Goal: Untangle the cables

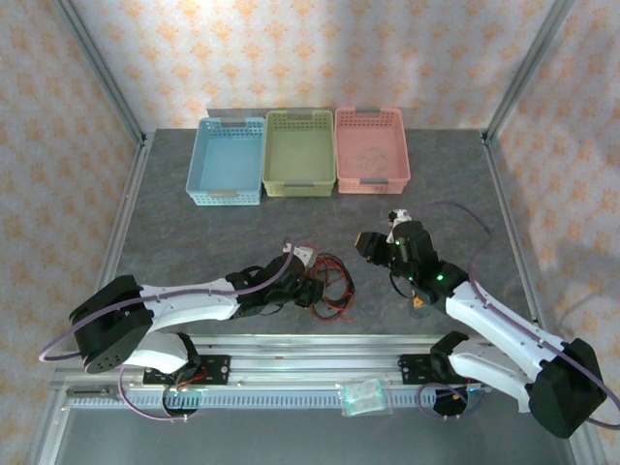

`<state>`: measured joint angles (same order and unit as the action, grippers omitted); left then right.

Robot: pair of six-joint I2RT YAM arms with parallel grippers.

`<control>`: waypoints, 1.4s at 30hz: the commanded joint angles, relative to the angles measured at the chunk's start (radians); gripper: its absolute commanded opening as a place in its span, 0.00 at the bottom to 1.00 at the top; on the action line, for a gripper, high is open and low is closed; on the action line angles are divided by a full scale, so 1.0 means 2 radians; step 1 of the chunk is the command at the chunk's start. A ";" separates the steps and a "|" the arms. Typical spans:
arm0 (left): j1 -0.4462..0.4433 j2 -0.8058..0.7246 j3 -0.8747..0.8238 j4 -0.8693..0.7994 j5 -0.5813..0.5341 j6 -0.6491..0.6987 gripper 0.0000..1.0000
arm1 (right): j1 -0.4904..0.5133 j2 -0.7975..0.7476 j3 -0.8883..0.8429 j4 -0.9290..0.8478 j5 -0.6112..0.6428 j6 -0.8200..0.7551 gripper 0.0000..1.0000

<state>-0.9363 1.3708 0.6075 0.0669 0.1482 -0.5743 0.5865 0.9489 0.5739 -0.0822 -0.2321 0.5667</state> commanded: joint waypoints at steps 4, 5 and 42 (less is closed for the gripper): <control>-0.003 0.014 0.018 -0.015 -0.030 0.011 0.35 | 0.002 0.000 0.001 0.000 0.006 -0.029 0.32; -0.003 0.015 0.020 -0.018 -0.034 0.010 0.32 | 0.001 0.000 0.003 0.000 0.005 -0.034 0.32; -0.001 -0.116 0.160 -0.058 -0.070 0.051 0.00 | 0.002 0.113 -0.043 0.205 -0.126 -0.063 0.86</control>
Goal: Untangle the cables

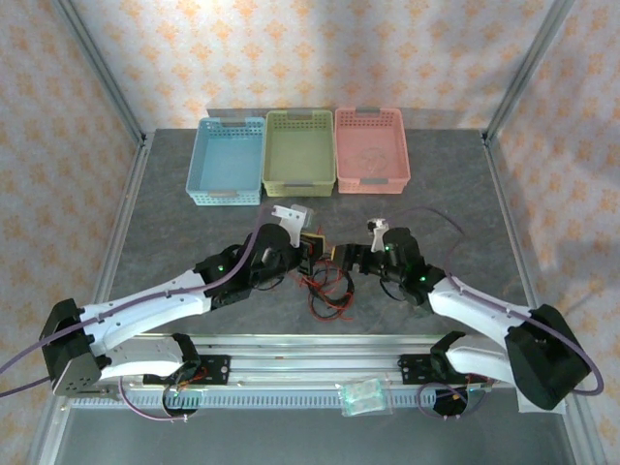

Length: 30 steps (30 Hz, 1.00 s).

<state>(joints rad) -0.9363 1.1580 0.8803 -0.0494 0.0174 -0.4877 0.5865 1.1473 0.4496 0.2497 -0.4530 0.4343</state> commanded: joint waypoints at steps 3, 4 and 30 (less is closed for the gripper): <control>-0.002 -0.004 0.041 0.003 0.007 0.008 0.00 | 0.006 0.039 0.023 0.064 -0.023 0.012 0.82; -0.002 -0.002 0.048 0.002 0.010 0.008 0.00 | 0.008 0.045 0.024 0.070 -0.023 0.014 0.80; 0.000 0.018 0.207 -0.054 -0.018 0.071 0.00 | 0.037 0.067 0.039 0.008 0.187 0.095 0.64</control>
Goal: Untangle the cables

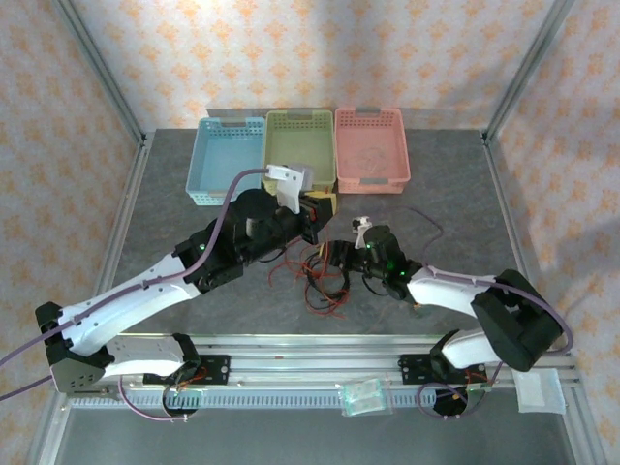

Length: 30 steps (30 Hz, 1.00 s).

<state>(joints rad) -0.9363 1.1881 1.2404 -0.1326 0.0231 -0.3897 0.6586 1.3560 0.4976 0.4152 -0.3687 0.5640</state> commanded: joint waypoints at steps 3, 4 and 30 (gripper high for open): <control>0.002 0.003 0.032 -0.009 -0.031 0.025 0.00 | 0.000 -0.084 0.009 -0.135 0.234 0.041 0.65; 0.004 0.004 0.034 -0.007 -0.033 0.026 0.00 | 0.000 -0.116 -0.003 -0.128 0.239 0.029 0.66; 0.011 0.022 0.042 0.005 -0.029 0.018 0.00 | -0.001 -0.184 0.019 -0.019 -0.095 -0.119 0.60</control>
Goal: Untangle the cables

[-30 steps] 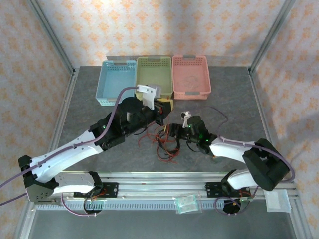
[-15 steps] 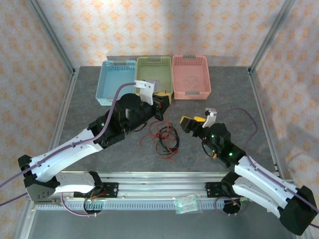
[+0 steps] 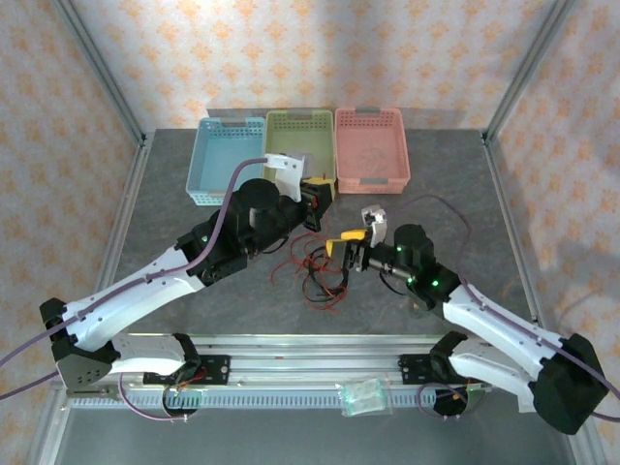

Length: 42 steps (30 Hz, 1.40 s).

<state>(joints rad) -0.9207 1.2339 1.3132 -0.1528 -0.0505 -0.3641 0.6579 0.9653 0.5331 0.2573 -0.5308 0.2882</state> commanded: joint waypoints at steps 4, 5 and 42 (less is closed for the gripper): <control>0.003 -0.002 0.011 0.017 0.012 0.008 0.00 | -0.001 0.043 -0.012 0.109 -0.022 0.042 0.55; 0.003 -0.002 0.013 0.017 0.013 0.009 0.00 | -0.001 0.051 -0.016 0.127 -0.031 0.051 0.54; 0.004 0.006 0.151 0.006 0.042 0.044 0.00 | 0.001 0.317 -0.044 0.287 -0.013 0.155 0.37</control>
<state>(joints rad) -0.9207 1.2446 1.5436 -0.1463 0.0044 -0.3130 0.6586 1.5764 0.4465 0.8059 -0.5900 0.5911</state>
